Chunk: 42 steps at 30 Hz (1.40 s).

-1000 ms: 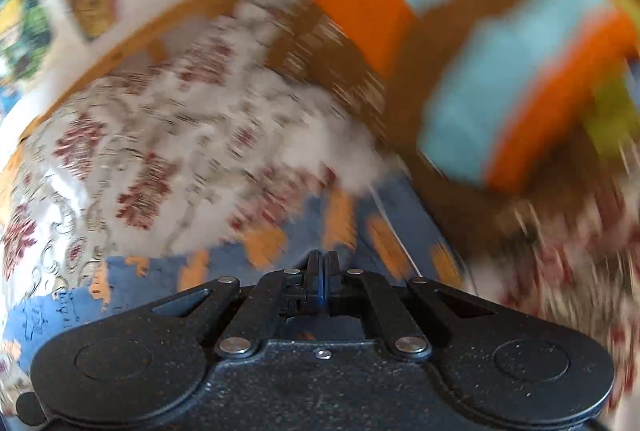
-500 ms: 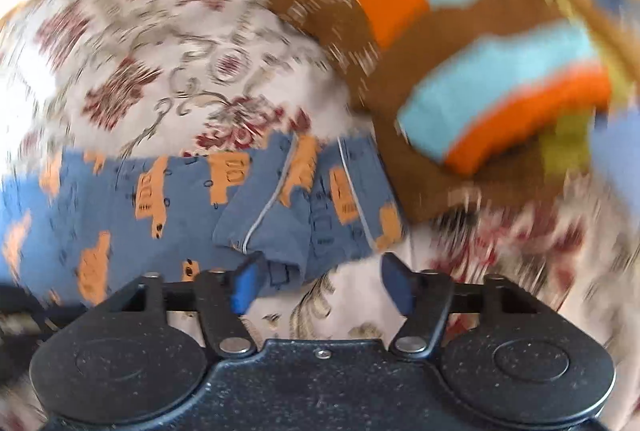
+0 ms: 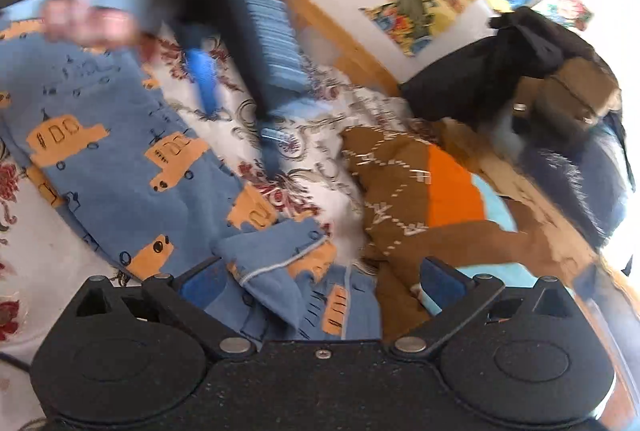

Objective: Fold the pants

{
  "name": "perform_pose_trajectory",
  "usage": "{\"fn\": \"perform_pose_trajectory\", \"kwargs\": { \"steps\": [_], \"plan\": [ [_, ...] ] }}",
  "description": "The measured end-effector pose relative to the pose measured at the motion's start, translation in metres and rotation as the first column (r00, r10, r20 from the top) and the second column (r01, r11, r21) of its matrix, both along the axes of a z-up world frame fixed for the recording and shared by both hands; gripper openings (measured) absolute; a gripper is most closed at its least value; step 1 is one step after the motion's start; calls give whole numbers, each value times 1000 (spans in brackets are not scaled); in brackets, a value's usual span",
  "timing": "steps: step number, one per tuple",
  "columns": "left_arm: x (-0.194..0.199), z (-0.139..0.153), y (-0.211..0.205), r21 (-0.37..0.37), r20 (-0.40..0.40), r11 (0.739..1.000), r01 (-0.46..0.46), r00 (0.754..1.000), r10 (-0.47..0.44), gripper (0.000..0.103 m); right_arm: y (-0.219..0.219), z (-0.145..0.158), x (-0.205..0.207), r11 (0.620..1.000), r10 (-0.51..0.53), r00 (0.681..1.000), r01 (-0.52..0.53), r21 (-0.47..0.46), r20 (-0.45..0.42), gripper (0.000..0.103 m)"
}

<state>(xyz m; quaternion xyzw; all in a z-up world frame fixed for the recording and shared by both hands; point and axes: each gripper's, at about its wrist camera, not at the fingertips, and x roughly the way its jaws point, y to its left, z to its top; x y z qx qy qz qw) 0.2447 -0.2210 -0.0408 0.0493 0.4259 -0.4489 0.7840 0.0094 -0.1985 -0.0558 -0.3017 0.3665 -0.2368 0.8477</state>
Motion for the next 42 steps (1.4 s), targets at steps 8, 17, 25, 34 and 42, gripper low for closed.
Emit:
{"fn": "perform_pose_trajectory", "kwargs": {
  "steps": [8, 17, 25, 34, 42],
  "plan": [
    [46, -19, -80, 88, -97, 991, 100, 991, -91, 83, -13, -15, 22, 989, 28, 999, -22, 147, -41, 69],
    [53, -34, -113, 182, -148, 969, 167, 979, -141, 7, -18, -27, 32, 975, -1, 998, 16, 221, -67, 9],
    [59, -6, -128, 118, -246, 989, 86, 968, -55, 4, -53, 18, -7, 797, -372, 911, 215, 565, 178, 8],
    [46, -8, -175, 127, -254, 989, -70, 962, 101, 7, -123, 9, -63, 413, -773, 626, 370, 832, 106, 10],
    [26, 0, -160, 41, -105, 991, -131, 985, 134, 81, -111, 18, -55, 533, -725, 672, 413, 738, 148, 32]
  ]
}}
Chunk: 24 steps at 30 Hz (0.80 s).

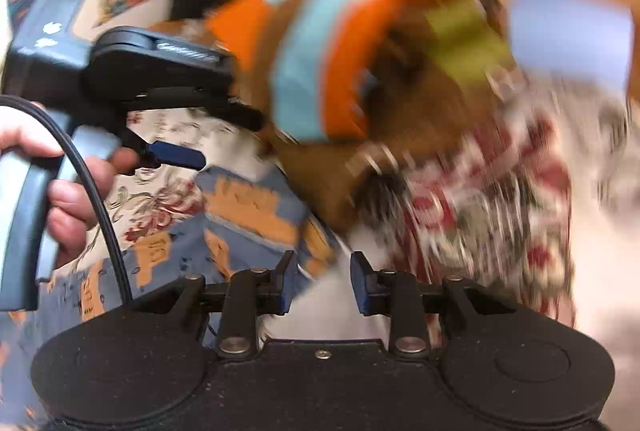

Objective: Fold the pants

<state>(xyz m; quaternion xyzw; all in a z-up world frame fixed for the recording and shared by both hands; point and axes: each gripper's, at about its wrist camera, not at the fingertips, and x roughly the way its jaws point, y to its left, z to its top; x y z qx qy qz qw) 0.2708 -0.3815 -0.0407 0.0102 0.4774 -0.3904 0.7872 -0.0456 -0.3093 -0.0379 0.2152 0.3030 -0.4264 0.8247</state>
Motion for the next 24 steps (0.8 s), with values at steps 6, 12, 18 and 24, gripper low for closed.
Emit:
{"fn": "perform_pose_trajectory", "kwargs": {
  "steps": [6, 12, 18, 24],
  "plan": [
    [6, 7, 18, -88, -48, 996, -7, 999, 3, 86, 6, 1, 19, 992, 85, 996, -87, -91, -28, 39],
    [8, -8, 5, 43, -62, 999, 33, 998, -30, 75, -33, -14, 19, 999, 48, 999, -48, -3, 18, 42],
    [8, -21, -9, 117, -77, 992, 54, 996, -45, 23, -28, -15, 28, 996, 87, 996, -87, -23, -14, 10],
    [-3, -14, -21, 78, -71, 993, 90, 994, -85, 16, -17, -1, 11, 999, 48, 999, -48, -23, 5, 6]
  ]
}}
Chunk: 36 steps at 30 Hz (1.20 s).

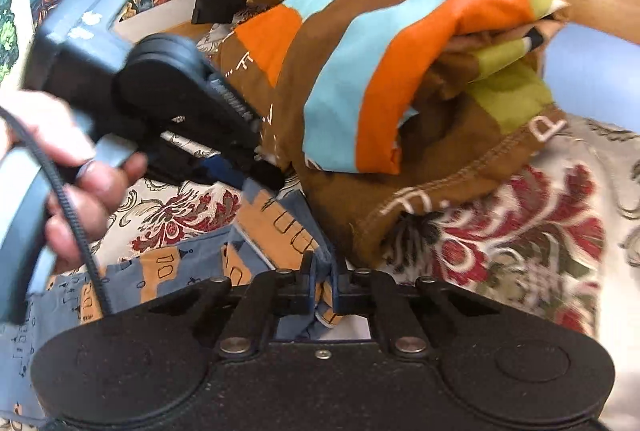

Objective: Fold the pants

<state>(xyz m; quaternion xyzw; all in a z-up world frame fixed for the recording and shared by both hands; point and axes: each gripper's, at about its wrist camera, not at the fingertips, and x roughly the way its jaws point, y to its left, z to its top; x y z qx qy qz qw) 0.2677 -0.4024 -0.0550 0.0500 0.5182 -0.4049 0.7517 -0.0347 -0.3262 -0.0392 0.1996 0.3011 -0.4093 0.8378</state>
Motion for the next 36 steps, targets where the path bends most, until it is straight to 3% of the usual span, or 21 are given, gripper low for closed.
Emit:
{"fn": "perform_pose_trajectory", "kwargs": {
  "steps": [3, 4, 5, 6, 8, 10, 14, 16, 18, 21, 23, 25, 28, 30, 33, 36],
  "plan": [
    [-9, -3, -9, -28, -4, 999, 20, 1000, -20, 18, -2, -2, -9, 999, -50, 998, 50, 20, -25, 6],
    [-11, -4, -11, -36, 2, 999, 22, 1000, -22, 23, -5, -5, -10, 997, -67, 997, 68, 35, -41, 13],
    [-12, -5, -13, -33, 11, 999, 16, 1000, -16, 38, -7, -7, -10, 996, -73, 996, 75, 42, -59, 23],
    [-13, -5, -13, -15, 24, 1000, -3, 1000, 3, 60, -7, -7, -10, 996, -80, 994, 83, 32, -76, 27],
    [-12, -3, -4, -1, 54, 999, -49, 997, 49, 74, 0, 0, -9, 998, -64, 994, 61, -33, -91, 30],
    [-13, 3, 20, -81, 57, 996, -36, 998, 41, 76, 13, 8, -5, 994, -3, 997, -6, -107, -82, 35],
    [-20, 8, 102, -219, 102, 974, -55, 992, 79, 94, 24, 10, 9, 977, 181, 983, -182, -115, -16, 62],
    [-32, 7, 146, -222, 120, 972, -73, 988, 101, 94, 22, 2, 22, 965, 250, 968, -251, -80, -15, 62],
    [-38, 0, 187, -181, 127, 977, -108, 983, 132, 94, 18, -9, 35, 956, 293, 956, -293, -13, -28, 62],
    [-38, -24, 248, -63, 91, 976, -207, 973, 212, 93, 7, -23, 36, 965, 254, 965, -248, 79, -69, 63],
    [-36, -42, 289, 26, 65, 957, -289, 956, 287, 90, 2, -29, 30, 971, 225, 971, -218, 96, -76, 60],
    [-39, -48, 323, 27, 56, 956, -291, 956, 289, 82, 1, -31, 28, 972, 214, 975, -206, 111, -62, 61],
    [-51, -35, 357, 30, 55, 951, -307, 951, 305, 86, 16, -22, 31, 964, 257, 964, -250, 91, -73, 78],
    [-65, -24, 371, 27, 80, 932, -361, 930, 357, 91, 31, -12, 40, 937, 347, 936, -344, 67, -56, 87],
    [-75, -14, 383, -12, 228, 921, -389, 896, 381, 95, 47, -3, 74, 873, 487, 873, -486, 44, -34, 90],
    [-51, -12, 371, 64, 409, 925, -374, 855, 318, 94, 54, -3, 136, 760, 643, 766, -642, 98, 27, 90]
  ]
}}
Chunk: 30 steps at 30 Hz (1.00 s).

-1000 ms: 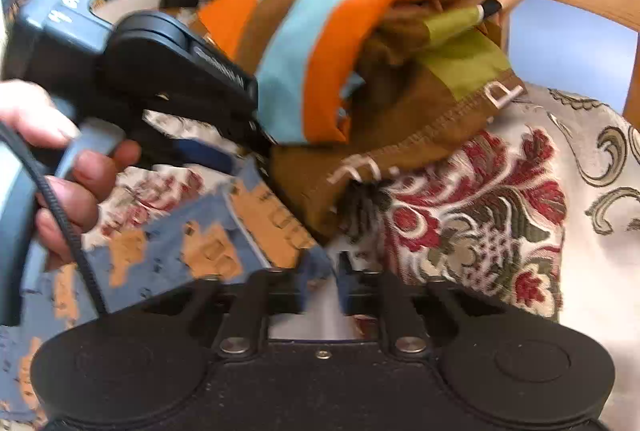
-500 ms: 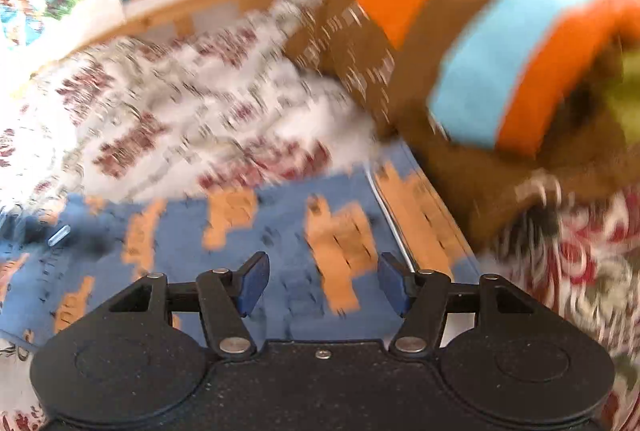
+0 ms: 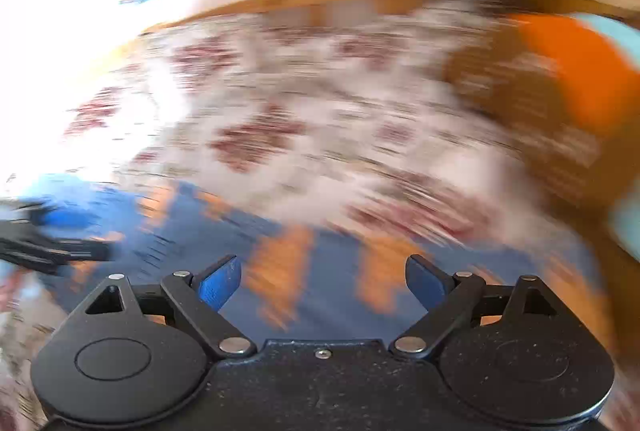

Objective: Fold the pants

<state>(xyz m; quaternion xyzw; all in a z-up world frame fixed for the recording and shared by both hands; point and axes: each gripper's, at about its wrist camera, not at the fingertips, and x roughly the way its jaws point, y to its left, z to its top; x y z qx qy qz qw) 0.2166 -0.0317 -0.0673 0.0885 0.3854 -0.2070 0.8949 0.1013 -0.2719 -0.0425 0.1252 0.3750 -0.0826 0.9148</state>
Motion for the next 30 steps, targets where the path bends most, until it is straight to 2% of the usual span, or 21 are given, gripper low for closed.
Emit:
{"fn": "perform_pose_trajectory", "kwargs": {
  "steps": [2, 4, 5, 7, 9, 10, 11, 12, 13, 15, 18, 20, 24, 26, 30],
  "plan": [
    [15, 2, -3, 45, 89, 999, 17, 996, -21, 94, 0, -3, 45, 992, 106, 994, -106, 72, 5, 90],
    [39, -3, -8, 59, 139, 997, 56, 988, -64, 92, -4, -7, 84, 982, 153, 988, -154, 111, 14, 90],
    [49, -4, -10, 56, 139, 996, 71, 987, -78, 87, -6, -8, 101, 980, 164, 986, -164, 114, 11, 90],
    [68, -13, -12, 28, 83, 992, 122, 989, -124, 76, -11, -9, 123, 979, 173, 985, -172, 111, 0, 91],
    [72, -20, -8, 11, 35, 987, 161, 986, -161, 58, -16, -12, 138, 975, 186, 983, -183, 123, -10, 90],
    [71, -24, -7, 18, 28, 984, 175, 984, -175, 54, -18, -14, 143, 973, 193, 981, -190, 134, -12, 90],
    [70, -28, -9, 43, 30, 981, 191, 981, -192, 45, -19, -17, 148, 969, 202, 979, -198, 146, -16, 90],
    [68, -31, -12, 84, 44, 974, 208, 976, -212, 23, -19, -21, 152, 966, 212, 977, -207, 156, -21, 90],
    [66, -33, -14, 114, 52, 971, 213, 974, -219, 14, -17, -23, 155, 961, 229, 973, -222, 164, -26, 90],
    [64, -35, -15, 115, 60, 971, 210, 974, -218, 2, -12, -28, 162, 952, 265, 964, -256, 168, -34, 90],
    [50, -31, -14, 139, 89, 964, 226, 967, -240, 1, -7, -32, 174, 921, 333, 943, -318, 227, -31, 87],
    [42, -31, -15, 164, 77, 955, 246, 962, -261, 1, -5, -33, 185, 885, 376, 926, -349, 308, -29, 86],
    [39, -32, -11, 137, 55, 962, 235, 968, -244, 0, 2, -31, 203, 832, 421, 906, -367, 416, -41, 86],
    [38, -30, -9, 124, 48, 965, 230, 970, -237, 0, 6, -36, 214, 785, 447, 892, -352, 510, -73, 84],
    [30, -28, -7, 127, 60, 963, 238, 967, -247, 1, 10, -51, 229, 688, 439, 892, -256, 679, -108, 79]
  ]
}}
